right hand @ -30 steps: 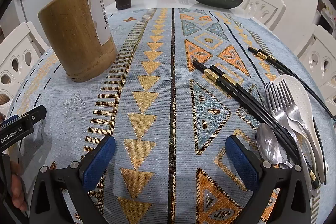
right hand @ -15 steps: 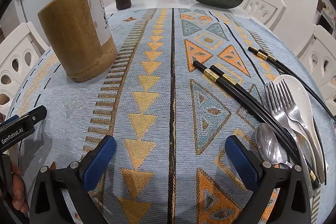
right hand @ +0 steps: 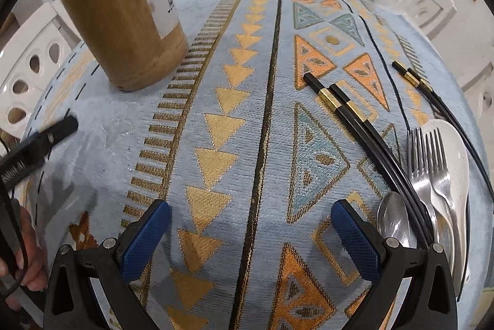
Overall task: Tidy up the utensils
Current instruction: 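Move the left gripper toward the wooden utensil holder, then grasp the wooden utensil holder with the left gripper and lift it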
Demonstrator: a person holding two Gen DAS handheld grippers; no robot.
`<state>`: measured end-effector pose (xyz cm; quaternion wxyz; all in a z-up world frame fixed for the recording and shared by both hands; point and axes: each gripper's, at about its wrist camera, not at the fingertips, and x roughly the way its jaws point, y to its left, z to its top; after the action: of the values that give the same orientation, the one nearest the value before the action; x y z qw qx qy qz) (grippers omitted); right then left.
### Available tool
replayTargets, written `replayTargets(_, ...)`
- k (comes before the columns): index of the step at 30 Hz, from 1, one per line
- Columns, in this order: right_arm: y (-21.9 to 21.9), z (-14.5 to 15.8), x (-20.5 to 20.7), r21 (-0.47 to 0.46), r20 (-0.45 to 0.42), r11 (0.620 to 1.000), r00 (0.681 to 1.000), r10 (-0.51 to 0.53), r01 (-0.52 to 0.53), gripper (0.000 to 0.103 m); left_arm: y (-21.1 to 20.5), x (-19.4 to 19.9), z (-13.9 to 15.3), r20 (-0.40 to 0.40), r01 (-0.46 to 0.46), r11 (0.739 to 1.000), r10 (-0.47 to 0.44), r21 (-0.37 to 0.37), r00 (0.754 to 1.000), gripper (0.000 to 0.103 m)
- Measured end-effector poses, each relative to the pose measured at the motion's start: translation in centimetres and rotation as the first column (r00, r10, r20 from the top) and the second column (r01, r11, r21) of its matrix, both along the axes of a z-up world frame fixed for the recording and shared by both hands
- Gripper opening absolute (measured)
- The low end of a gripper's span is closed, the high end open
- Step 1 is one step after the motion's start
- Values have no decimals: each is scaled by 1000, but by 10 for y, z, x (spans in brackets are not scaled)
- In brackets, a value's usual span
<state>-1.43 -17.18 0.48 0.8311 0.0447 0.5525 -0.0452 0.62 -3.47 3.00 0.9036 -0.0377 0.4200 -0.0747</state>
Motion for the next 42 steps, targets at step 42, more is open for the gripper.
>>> replayTargets(42,4,-3,-15,-13,105,999,993,51,-50,103,-35,-8,5,120,110,989,-122,99,985,94)
